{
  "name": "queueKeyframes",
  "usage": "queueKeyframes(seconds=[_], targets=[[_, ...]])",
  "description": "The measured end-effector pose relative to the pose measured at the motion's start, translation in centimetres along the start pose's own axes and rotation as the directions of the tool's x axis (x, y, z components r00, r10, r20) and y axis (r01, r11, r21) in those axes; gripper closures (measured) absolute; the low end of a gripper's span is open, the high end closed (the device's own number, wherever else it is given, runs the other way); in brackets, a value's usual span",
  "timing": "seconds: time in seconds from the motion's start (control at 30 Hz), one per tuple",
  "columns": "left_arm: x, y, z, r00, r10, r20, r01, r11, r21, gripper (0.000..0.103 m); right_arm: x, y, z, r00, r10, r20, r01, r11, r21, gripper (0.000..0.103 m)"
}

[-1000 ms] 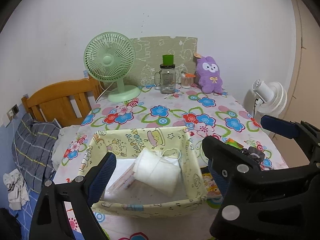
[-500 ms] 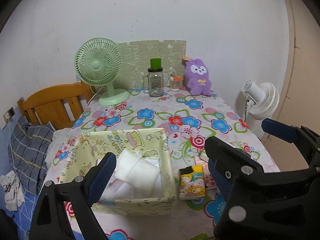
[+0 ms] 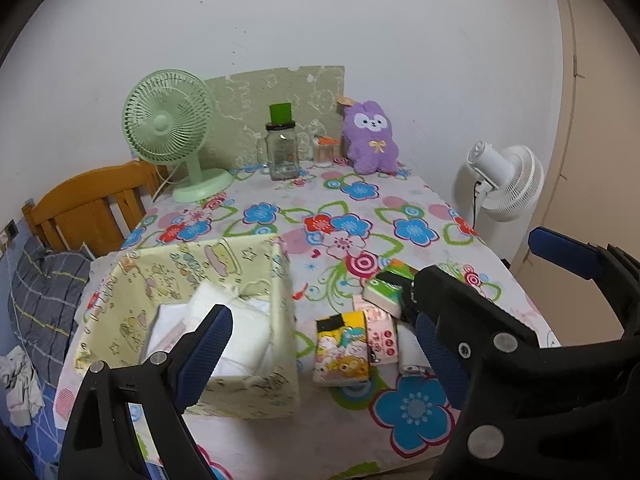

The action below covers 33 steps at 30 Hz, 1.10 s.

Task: Organize soft objects
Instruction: 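Withdraw both grippers from the box toward the remaining items on the table, then grasp the black plastic bag with the right gripper while the left gripper approaches the cartoon snack box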

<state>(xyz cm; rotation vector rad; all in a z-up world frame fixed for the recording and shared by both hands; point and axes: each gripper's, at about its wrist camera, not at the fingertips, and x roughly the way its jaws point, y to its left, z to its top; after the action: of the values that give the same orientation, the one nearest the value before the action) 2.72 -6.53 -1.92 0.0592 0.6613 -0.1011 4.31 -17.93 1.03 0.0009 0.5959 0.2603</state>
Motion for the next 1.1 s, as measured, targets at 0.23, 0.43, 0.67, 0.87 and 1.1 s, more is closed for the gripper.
queueKeyframes(seconds=[0.23,0.43,0.67,0.87,1.1], targets=[[1.0,-1.9,-1.0,0.999,-0.035,-0.017,0.035,0.999,0.033,0.009,0.4,-1.4,-1.4,1.000,-0.001,-0.005,0.001,1.000,0.005,0.002],[2.1,-3.1,-1.5,0.998,-0.054,-0.037,0.055,0.998,0.031,0.010,0.8,-2.5,-2.3,1.000,-0.014,-0.014,0.014,1.000,0.017,0.002],[3.2,-4.3,-1.9,0.996,-0.070,-0.046,0.072,0.997,0.031,0.010,1.7,-3.7,-3.0,0.999,-0.029,-0.035,0.030,0.999,0.033,0.002],[4.6,-5.1,-2.3,0.993,-0.087,-0.083,0.089,0.996,0.018,0.016,2.6,-4.5,-3.6,0.997,-0.037,-0.061,0.039,0.998,0.041,0.002],[6.4,-5.3,-2.7,0.991,-0.053,-0.120,0.053,0.999,-0.001,0.016,4.4,-5.3,-4.2,0.994,-0.035,-0.106,0.042,0.998,0.057,0.002]])
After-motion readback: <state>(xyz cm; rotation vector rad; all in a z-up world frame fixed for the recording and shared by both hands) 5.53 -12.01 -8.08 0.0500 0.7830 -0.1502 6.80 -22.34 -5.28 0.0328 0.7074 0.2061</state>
